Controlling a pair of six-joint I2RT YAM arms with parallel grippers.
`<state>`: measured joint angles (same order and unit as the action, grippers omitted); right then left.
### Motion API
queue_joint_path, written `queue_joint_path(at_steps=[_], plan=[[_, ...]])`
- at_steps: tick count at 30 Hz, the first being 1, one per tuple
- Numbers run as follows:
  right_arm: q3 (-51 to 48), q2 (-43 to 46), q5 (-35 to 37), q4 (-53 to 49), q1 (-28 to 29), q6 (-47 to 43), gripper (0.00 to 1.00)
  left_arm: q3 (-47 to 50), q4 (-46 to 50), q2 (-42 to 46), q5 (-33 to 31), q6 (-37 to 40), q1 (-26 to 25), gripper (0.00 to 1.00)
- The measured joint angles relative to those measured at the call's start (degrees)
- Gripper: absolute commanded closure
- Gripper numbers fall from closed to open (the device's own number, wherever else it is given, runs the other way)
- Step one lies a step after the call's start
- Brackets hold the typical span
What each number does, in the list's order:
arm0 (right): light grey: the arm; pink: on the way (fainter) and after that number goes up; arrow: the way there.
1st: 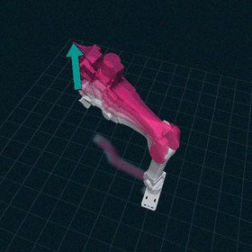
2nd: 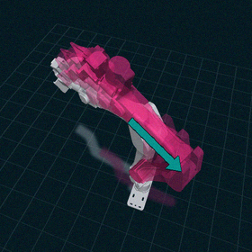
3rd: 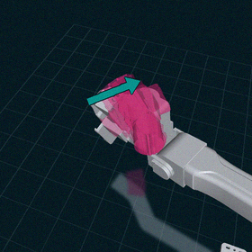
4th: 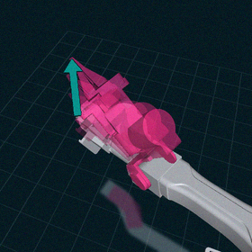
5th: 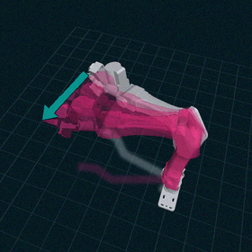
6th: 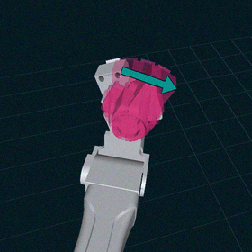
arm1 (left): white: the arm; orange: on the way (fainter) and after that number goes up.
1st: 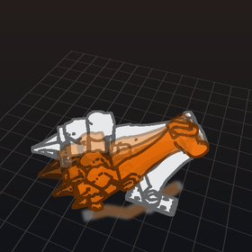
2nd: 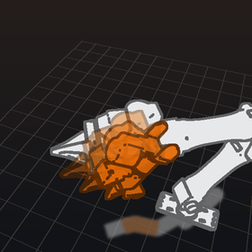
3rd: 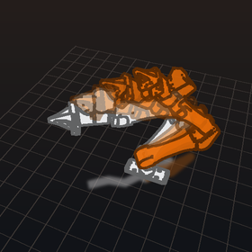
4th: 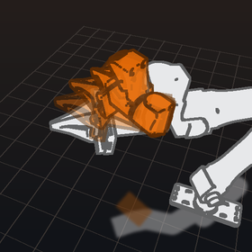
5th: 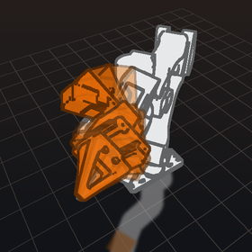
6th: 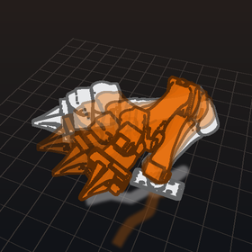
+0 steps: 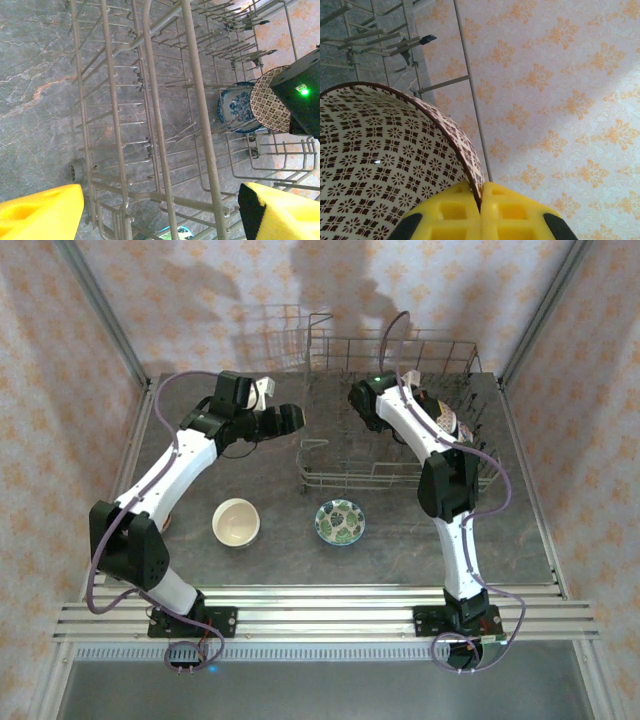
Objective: Load the bowls into the dish rack
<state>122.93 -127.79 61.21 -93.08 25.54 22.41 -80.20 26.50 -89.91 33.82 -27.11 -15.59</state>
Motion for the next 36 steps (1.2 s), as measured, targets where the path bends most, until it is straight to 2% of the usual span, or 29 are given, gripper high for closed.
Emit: queue_joint_path(at_steps=[27, 31, 36], plan=[[-0.24, -1.77, 2.05, 0.04, 0.02, -3.58, 1.00, 3.08, -1.09, 1.70, -1.31, -1.51, 0.00, 0.18], [0.15, -2.05, 2.01, 0.04, 0.07, -4.42, 0.88, 3.52, -1.49, 1.95, -1.31, -1.57, 0.00, 0.18], [0.96, -2.78, 1.97, -0.20, 0.02, -5.77, 0.85, 3.89, -1.75, 2.25, -1.31, -1.97, 0.00, 0.18]])
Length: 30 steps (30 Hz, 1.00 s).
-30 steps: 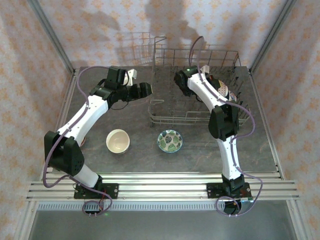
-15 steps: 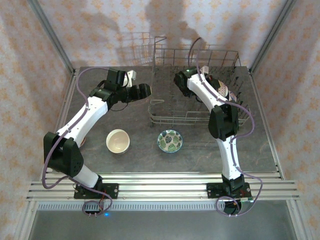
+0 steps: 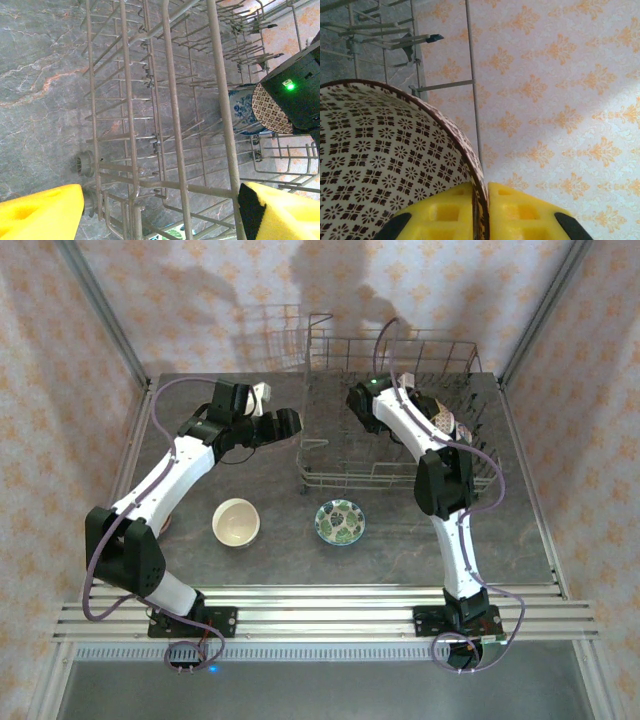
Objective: Load the bowls into the dish rack
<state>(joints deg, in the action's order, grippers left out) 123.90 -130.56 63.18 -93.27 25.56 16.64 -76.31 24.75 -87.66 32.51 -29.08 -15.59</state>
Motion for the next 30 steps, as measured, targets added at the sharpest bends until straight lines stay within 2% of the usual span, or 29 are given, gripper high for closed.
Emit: queue_joint_path(at_steps=[3, 5, 8, 30], plan=[[0.22, -0.39, -0.42, 0.00, 0.13, -0.42, 0.80, 0.02, -0.02, 0.00, 0.00, 0.00, 0.00, 0.18], [0.24, -0.50, -0.81, 0.00, 0.15, -0.87, 0.81, 0.04, -0.09, 0.00, 0.00, 0.00, 0.00, 0.18], [0.39, -0.55, -1.25, -0.07, 0.31, -1.36, 1.00, 0.07, -0.13, 0.00, 0.00, 0.00, 0.00, 0.18], [0.46, 0.39, -4.04, -0.09, -0.15, 1.53, 1.00, 0.31, -0.39, 0.04, 0.04, -0.66, 0.00, 0.18]])
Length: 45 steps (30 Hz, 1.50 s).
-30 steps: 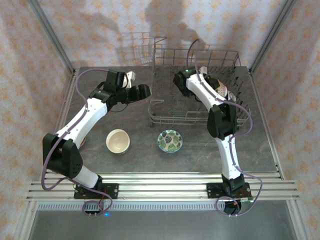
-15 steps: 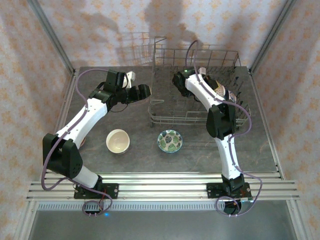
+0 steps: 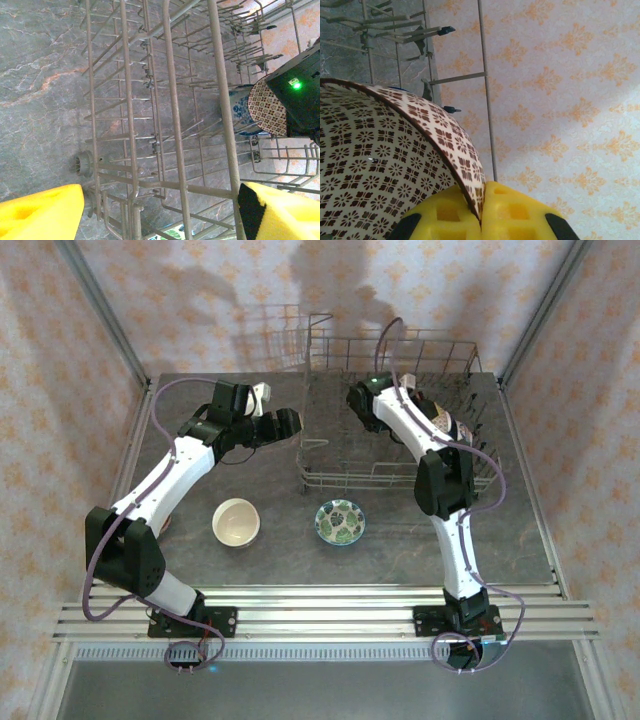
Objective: Load the bowls into the dish rack
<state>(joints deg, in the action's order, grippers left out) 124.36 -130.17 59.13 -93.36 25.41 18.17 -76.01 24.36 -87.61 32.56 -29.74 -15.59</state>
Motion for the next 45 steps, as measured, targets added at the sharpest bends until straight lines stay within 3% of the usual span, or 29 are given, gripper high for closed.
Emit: queue_joint_path(at_steps=[28, 45], plan=[[-3.65, 3.30, -2.73, 0.02, -1.66, 15.56, 1.00, 0.00, -0.74, -0.57, 1.11, -1.51, 0.00, 0.19], [-3.89, 4.02, -4.02, 0.09, -2.80, 18.75, 1.00, 0.39, -2.32, -0.57, 0.55, -4.76, -2.19, 0.29]])
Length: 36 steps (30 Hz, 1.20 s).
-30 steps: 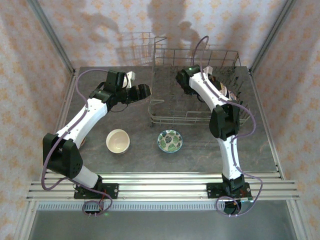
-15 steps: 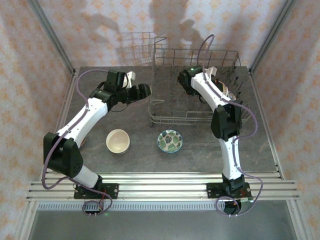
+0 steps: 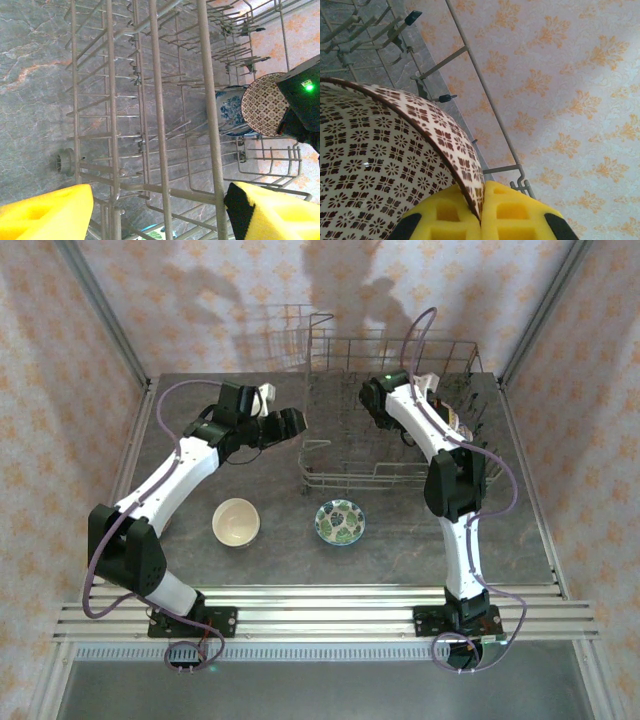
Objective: Load the bowls into the dish rack
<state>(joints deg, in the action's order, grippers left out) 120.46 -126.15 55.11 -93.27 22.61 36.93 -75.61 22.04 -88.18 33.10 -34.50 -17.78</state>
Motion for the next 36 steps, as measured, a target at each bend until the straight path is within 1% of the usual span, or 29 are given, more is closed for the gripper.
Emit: queue_joint_path(at_steps=[7, 15, 20, 25, 36], plan=[[0.39, -0.13, -0.57, -0.09, -0.17, 0.72, 1.00, 0.98, -1.25, 0.81, -0.37, -0.74, -0.52, 0.36], [0.35, -0.39, -0.26, -0.11, -0.17, 1.88, 1.00, 2.49, -2.89, 2.14, -0.50, -1.81, -1.75, 0.50], [0.22, -0.50, -0.04, -0.11, -0.17, 2.47, 1.00, 4.20, -3.52, 2.78, 1.51, -1.75, -4.55, 0.56], [0.24, -1.03, 0.81, -0.09, -0.15, 2.69, 1.00, 4.20, -3.69, 2.93, 2.36, -1.70, -4.63, 0.59], [0.66, -3.69, 5.09, -0.13, 1.09, 2.23, 1.00, 4.22, -3.56, 3.21, 2.45, -1.49, -4.57, 0.59]])
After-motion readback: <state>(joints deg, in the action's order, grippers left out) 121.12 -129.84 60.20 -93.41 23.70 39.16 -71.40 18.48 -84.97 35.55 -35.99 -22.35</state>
